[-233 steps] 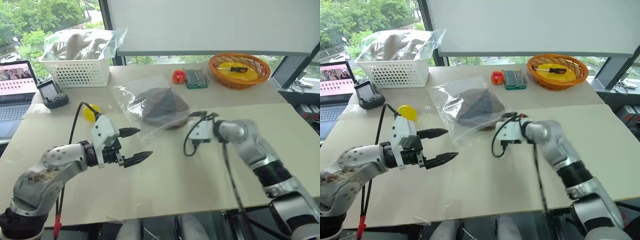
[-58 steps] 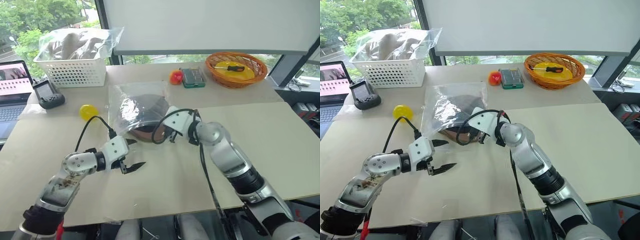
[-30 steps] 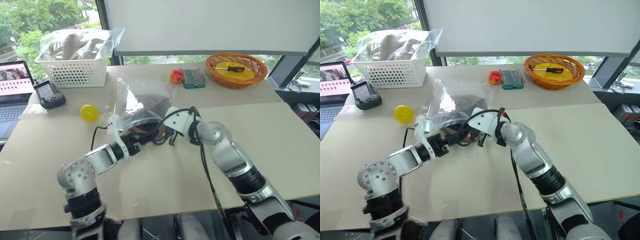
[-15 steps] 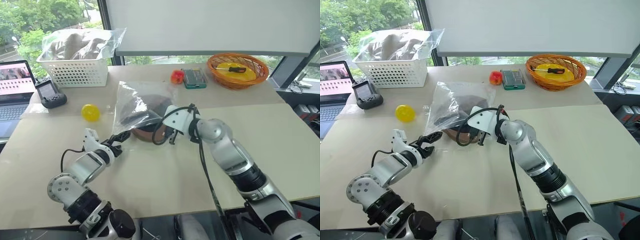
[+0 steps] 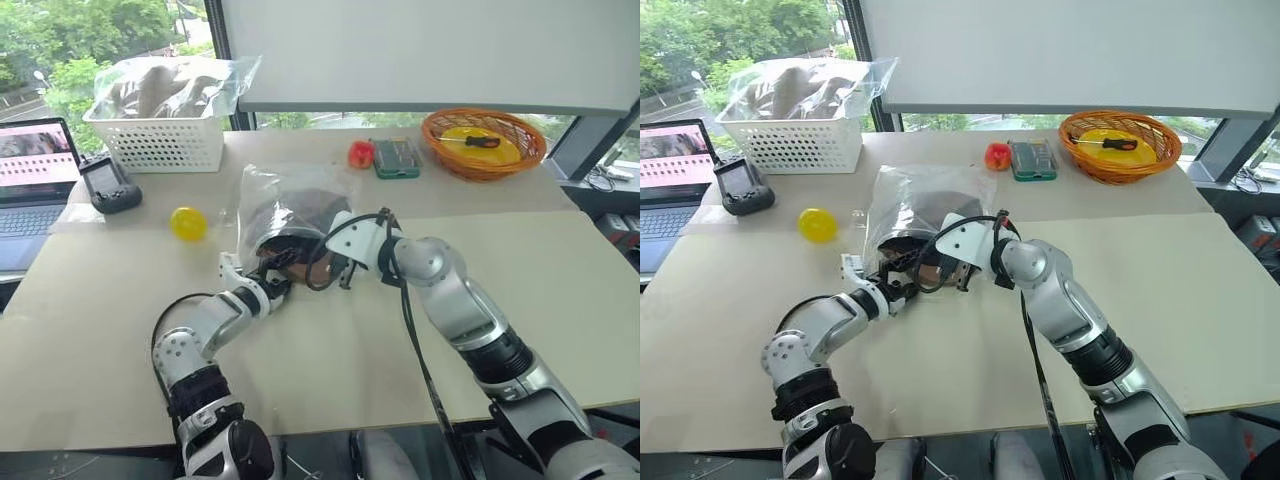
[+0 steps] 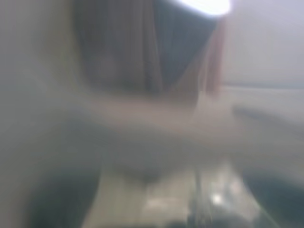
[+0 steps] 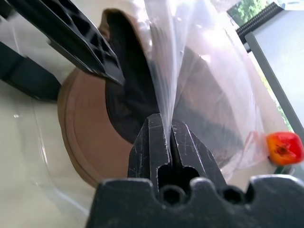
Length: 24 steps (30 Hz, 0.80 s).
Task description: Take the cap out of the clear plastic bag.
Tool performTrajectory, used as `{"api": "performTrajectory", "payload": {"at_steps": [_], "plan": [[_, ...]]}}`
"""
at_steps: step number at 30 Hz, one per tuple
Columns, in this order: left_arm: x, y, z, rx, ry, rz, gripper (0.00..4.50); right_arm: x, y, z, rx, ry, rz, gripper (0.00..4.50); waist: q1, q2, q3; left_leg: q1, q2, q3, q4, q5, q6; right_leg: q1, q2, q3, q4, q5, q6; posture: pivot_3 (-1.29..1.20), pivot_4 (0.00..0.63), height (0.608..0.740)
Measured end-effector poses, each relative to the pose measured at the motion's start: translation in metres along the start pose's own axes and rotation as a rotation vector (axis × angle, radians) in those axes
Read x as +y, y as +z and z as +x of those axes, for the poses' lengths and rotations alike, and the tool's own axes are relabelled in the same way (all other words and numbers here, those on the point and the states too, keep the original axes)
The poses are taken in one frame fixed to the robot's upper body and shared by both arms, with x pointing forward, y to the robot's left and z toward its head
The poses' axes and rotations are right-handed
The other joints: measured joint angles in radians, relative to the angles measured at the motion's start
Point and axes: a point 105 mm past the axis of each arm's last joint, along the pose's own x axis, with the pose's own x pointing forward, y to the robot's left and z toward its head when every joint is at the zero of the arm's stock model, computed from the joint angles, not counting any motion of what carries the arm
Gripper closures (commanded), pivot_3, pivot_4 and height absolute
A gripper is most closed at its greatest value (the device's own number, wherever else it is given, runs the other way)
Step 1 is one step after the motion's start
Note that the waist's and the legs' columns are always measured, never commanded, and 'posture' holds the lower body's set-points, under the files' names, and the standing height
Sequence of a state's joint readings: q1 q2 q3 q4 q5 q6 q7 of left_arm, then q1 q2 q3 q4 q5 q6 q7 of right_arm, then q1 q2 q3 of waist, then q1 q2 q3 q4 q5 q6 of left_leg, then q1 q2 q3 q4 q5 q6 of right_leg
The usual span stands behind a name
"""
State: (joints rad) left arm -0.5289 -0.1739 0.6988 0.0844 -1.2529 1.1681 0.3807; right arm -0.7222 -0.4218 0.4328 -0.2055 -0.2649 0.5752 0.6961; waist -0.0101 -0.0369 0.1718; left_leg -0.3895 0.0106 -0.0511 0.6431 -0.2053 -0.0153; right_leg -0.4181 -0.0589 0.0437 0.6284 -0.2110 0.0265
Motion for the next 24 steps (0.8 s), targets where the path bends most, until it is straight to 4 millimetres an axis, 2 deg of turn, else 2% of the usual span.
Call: {"api": "performTrajectory", "payload": {"at_steps": [4,8,9,11,15,16,17,24], "plan": [[-0.004,-0.002,0.008,-0.016,0.014,-0.001,0.00,-0.001,0.000,0.000,0.005,-0.004,-0.002,4.49,0.000,0.000,0.000,0.000,0.000,0.000,0.000,0.000,0.000,0.000,0.000,0.000,0.000,-0.001,0.001,0.00,0.150,0.736],[-0.004,-0.011,0.017,0.010,0.047,0.017,1.15,0.000,-0.001,0.000,0.010,-0.004,0.005,4.50,0.001,0.000,0.000,0.000,0.000,0.000,0.000,0.000,0.000,0.000,0.000,0.000,-0.001,-0.001,0.001,0.00,0.150,0.736],[-0.003,-0.016,0.019,0.028,0.060,0.024,1.73,0.000,-0.001,0.000,0.010,-0.004,0.006,4.50,0.001,0.000,0.000,-0.001,0.000,0.000,0.000,0.000,0.000,0.000,0.000,0.000,-0.001,-0.001,0.001,0.00,0.150,0.736],[-0.003,-0.020,0.021,0.041,0.072,0.030,2.20,0.000,-0.001,0.000,0.010,-0.004,0.007,4.50,0.001,0.000,0.000,-0.001,0.000,0.000,0.000,0.000,0.000,0.000,0.000,0.000,-0.001,-0.001,0.001,0.00,0.150,0.736],[-0.001,-0.024,0.024,0.055,0.094,0.013,3.72,0.000,-0.001,0.000,0.012,-0.005,0.008,4.50,-0.002,0.000,0.000,-0.002,0.000,0.000,0.000,0.000,0.000,-0.002,0.000,0.000,-0.001,0.000,0.001,0.00,0.150,0.736],[-0.003,-0.025,0.024,0.055,0.089,0.014,3.91,-0.001,-0.001,0.000,0.013,-0.006,0.008,4.50,-0.002,0.000,0.000,-0.002,0.000,0.000,0.000,0.000,0.000,-0.002,0.000,0.000,-0.001,0.000,0.001,0.00,0.150,0.736],[-0.005,-0.025,0.024,0.054,0.082,0.016,4.40,-0.001,-0.001,0.000,0.013,-0.007,0.008,4.50,-0.001,0.000,0.000,-0.001,0.000,0.000,0.000,0.000,0.000,-0.001,0.000,0.000,-0.001,-0.001,0.001,0.00,0.150,0.736],[-0.008,-0.023,0.025,0.035,0.072,-0.016,4.45,-0.001,-0.001,0.000,0.014,-0.007,0.009,4.50,0.001,0.000,0.000,-0.002,0.000,0.000,0.000,0.000,0.000,-0.001,0.000,0.000,-0.001,-0.003,0.005,0.00,0.150,0.736]]}}
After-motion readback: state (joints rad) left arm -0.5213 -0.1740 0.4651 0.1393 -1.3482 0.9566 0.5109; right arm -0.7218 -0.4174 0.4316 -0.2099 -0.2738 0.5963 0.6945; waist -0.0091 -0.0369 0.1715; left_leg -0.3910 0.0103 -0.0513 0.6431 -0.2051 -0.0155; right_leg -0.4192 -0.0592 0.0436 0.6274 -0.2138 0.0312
